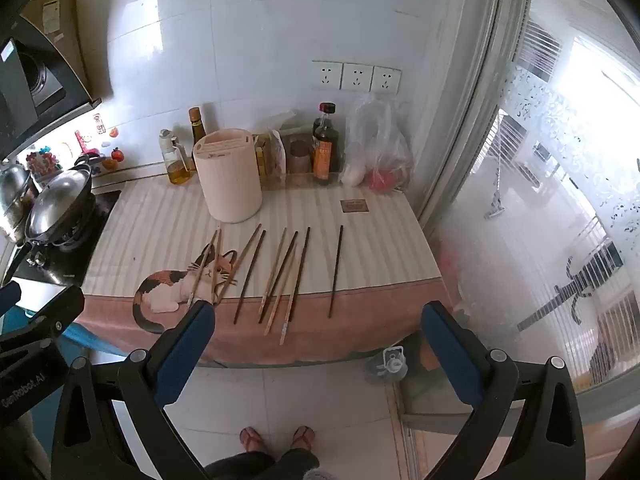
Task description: Organize utensils
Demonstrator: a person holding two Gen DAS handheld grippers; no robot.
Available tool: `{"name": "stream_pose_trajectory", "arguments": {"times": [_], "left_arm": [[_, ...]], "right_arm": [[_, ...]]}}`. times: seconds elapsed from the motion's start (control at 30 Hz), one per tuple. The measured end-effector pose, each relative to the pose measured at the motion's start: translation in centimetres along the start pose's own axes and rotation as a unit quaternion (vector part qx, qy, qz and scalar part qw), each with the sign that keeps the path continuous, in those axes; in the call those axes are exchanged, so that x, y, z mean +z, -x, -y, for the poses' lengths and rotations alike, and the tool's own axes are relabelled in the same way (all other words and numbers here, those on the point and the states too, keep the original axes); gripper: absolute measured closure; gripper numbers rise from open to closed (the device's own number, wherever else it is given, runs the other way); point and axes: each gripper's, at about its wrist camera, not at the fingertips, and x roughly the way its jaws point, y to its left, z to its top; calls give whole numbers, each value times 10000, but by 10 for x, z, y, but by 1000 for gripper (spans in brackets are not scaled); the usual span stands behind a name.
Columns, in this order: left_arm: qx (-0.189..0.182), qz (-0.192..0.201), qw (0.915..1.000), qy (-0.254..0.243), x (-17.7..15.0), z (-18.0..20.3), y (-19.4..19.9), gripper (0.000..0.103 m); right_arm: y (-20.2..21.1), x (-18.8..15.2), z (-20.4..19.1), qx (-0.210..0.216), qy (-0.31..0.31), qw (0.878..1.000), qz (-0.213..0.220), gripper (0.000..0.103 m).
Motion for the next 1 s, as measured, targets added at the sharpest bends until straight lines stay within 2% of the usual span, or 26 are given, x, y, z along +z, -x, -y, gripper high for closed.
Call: {"name": "stream_pose_trajectory", "arguments": {"times": [0.13, 0.17, 0.27, 1.0], "left_arm": [[13, -42, 10000, 44, 0, 2, -3, 0], [-130, 22, 9999, 23, 0, -6, 3, 0], [-133, 28, 9999, 19, 1, -12, 4, 0], [-72, 79, 9999, -18, 5, 2, 9, 0]], "right_arm": [[-1, 0, -1, 6, 10, 10000, 4, 0], [1, 0, -1, 18, -7, 10000, 30, 0], [1, -1, 0, 25, -4, 10000, 31, 0], [13, 3, -8, 19, 49, 9999, 139, 0]]}}
